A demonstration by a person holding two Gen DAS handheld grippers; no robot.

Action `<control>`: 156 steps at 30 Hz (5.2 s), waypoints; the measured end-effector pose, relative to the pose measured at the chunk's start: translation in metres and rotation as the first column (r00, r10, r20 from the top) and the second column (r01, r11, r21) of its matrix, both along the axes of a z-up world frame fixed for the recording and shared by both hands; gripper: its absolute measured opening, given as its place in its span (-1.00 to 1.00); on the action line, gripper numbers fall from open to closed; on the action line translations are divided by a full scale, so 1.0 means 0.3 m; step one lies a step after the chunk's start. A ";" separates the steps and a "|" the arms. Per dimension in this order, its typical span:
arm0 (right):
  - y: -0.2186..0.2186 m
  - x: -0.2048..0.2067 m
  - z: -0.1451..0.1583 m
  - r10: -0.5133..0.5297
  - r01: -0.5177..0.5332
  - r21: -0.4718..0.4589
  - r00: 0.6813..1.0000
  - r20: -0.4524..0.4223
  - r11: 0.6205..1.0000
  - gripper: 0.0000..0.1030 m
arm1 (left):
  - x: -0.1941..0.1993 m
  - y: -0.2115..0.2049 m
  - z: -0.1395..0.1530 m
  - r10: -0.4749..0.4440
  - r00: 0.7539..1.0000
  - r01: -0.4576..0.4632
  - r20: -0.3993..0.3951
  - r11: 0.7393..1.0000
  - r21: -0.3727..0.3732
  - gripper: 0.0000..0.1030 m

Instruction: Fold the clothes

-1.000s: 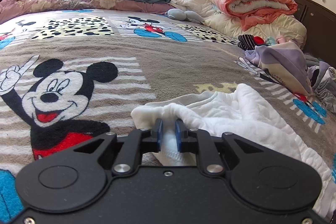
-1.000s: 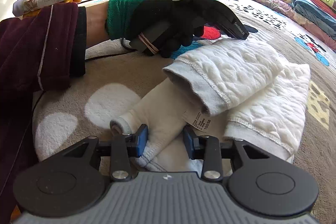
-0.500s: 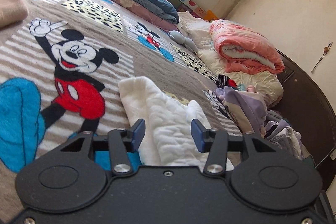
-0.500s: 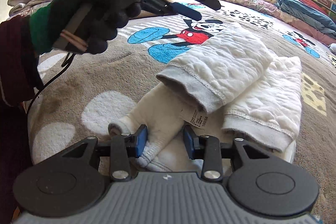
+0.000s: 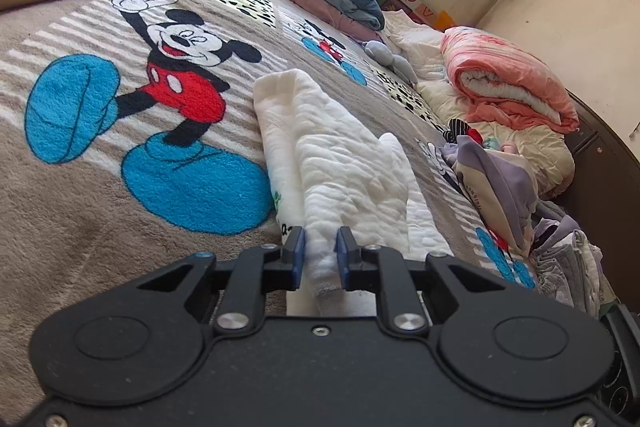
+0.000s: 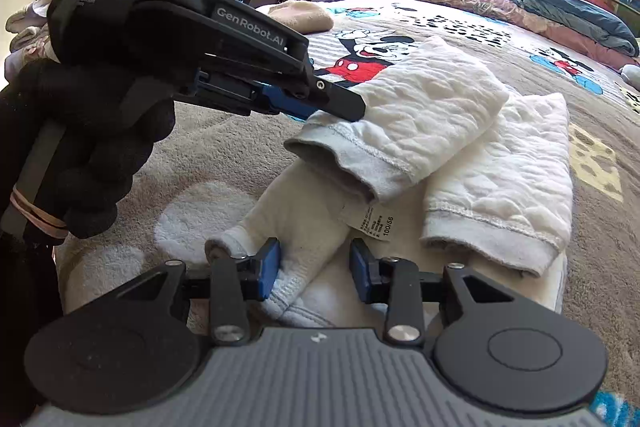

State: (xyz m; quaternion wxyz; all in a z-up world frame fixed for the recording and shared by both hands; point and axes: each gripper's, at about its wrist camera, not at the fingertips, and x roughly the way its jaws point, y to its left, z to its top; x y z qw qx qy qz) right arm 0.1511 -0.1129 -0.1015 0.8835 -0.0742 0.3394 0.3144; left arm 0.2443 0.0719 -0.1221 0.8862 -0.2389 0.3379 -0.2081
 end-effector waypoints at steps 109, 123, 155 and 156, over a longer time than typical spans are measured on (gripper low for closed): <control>0.085 0.115 -0.019 -0.006 0.016 -0.058 0.988 0.155 0.998 -0.16 | 0.633 0.012 -0.119 -0.041 0.999 0.041 -0.018 0.999 0.025 -0.77; 0.096 0.131 -0.010 -0.007 0.018 -0.086 0.992 0.122 0.996 -0.16 | 0.510 0.112 0.004 0.010 1.000 -0.010 0.028 1.000 -0.023 0.29; 0.029 0.176 0.179 0.018 0.012 -0.123 0.971 0.237 0.992 0.24 | 0.540 0.109 -0.087 0.002 0.998 -0.009 -0.063 0.994 -0.108 0.20; 0.024 0.217 0.178 0.018 0.013 -0.133 0.973 0.232 0.991 0.24 | 0.541 0.110 -0.089 0.001 0.998 -0.008 -0.065 0.994 -0.108 0.20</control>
